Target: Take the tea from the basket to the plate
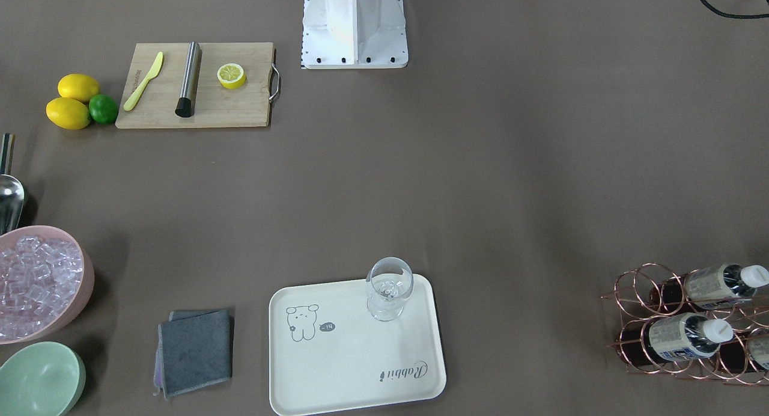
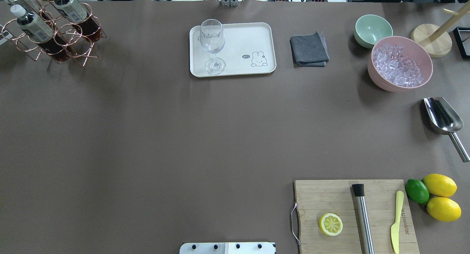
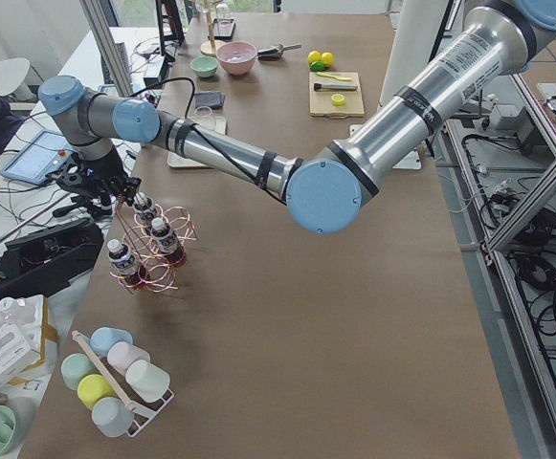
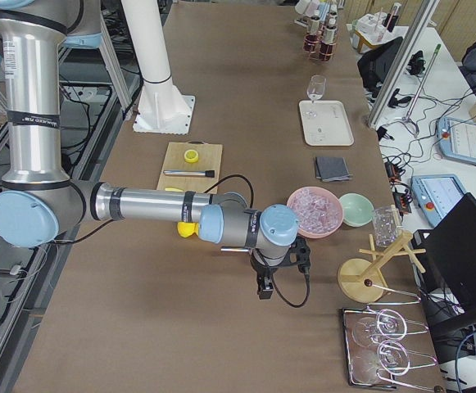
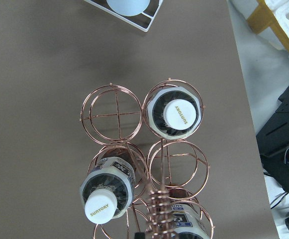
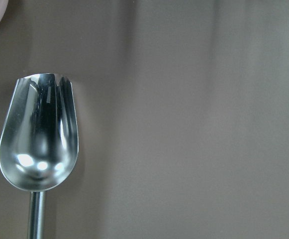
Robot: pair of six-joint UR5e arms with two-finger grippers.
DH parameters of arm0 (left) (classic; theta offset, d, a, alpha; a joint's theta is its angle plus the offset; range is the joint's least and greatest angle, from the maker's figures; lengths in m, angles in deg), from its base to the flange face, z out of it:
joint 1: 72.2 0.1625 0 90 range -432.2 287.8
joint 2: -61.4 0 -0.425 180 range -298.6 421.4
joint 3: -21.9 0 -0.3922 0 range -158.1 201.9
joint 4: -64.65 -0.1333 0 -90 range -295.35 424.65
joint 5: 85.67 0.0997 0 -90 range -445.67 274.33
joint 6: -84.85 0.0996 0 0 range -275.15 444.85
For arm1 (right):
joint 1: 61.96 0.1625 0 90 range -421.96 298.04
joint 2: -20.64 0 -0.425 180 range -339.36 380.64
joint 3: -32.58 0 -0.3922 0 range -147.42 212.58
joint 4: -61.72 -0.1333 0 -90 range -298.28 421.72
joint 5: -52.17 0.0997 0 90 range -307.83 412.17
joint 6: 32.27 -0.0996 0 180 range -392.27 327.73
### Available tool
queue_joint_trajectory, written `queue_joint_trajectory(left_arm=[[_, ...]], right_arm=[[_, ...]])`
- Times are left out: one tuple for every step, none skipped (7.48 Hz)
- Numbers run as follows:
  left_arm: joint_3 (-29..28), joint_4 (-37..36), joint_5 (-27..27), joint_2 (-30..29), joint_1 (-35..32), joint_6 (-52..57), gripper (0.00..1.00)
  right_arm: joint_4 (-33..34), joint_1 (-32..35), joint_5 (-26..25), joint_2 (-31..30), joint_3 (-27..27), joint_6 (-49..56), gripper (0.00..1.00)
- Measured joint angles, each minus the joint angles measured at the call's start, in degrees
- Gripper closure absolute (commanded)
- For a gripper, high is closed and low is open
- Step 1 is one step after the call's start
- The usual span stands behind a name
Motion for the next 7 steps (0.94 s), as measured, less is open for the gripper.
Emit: queue_joint_trajectory(left_arm=[[2.48,-3.61,-0.49,0.01,-1.03,1.94,1.00],[6.06,-7.69,-0.75,0.04,-1.91,3.11,1.00],[10.71,-12.03,-0.86,0.25,-2.44,3.57,1.00],[17.41,-16.10,-0.99,1.63,-2.71,3.64,1.00],[24.16,-19.64,-1.46,3.34,-2.82,3.38,1.00],[29.53,-22.36,-2.73,4.77,-2.83,3.00,1.00],[33.82,-23.85,-4.55,6.03,-2.78,1.49,1.00]], right_arm=[[-0.03,0.00,0.03,0.00,0.01,-0.02,0.00],[-0.06,0.00,0.06,0.00,-0.06,0.00,0.00],[-0.07,0.00,0.08,-0.03,-0.20,0.03,0.00],[-0.04,0.00,0.08,-0.06,-0.35,0.08,0.00],[-0.05,0.00,0.08,-0.04,-0.44,0.11,0.00],[-0.07,0.00,0.08,-0.02,-0.46,0.12,0.00],[-0.07,0.00,0.05,-0.01,-0.38,0.10,0.00]])
